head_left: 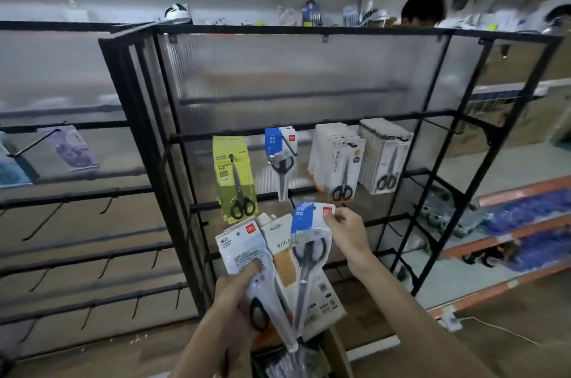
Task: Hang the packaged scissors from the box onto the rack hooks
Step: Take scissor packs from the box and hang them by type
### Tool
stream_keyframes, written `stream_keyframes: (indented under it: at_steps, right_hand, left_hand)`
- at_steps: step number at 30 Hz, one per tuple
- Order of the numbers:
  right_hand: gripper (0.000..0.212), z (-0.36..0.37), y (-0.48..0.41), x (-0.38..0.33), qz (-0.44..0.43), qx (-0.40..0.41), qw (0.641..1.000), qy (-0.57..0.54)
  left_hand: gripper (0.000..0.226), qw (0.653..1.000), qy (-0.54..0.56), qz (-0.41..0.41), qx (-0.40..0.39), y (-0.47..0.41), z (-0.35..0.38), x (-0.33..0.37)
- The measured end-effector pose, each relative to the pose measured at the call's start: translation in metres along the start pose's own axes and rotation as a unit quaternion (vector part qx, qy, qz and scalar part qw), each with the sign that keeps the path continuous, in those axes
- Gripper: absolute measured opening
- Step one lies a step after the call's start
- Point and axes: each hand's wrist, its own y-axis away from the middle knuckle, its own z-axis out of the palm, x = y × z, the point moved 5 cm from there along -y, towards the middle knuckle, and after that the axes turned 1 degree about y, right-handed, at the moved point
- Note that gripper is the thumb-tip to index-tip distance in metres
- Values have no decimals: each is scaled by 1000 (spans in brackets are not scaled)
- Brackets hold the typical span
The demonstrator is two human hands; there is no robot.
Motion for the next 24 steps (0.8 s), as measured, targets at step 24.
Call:
stream_keyframes:
  at_steps: [24]
  right_hand:
    - [15, 51, -161, -59, -121, -121, 984, -56]
  left_hand:
    - [15, 998, -16, 19, 58, -65, 64, -3]
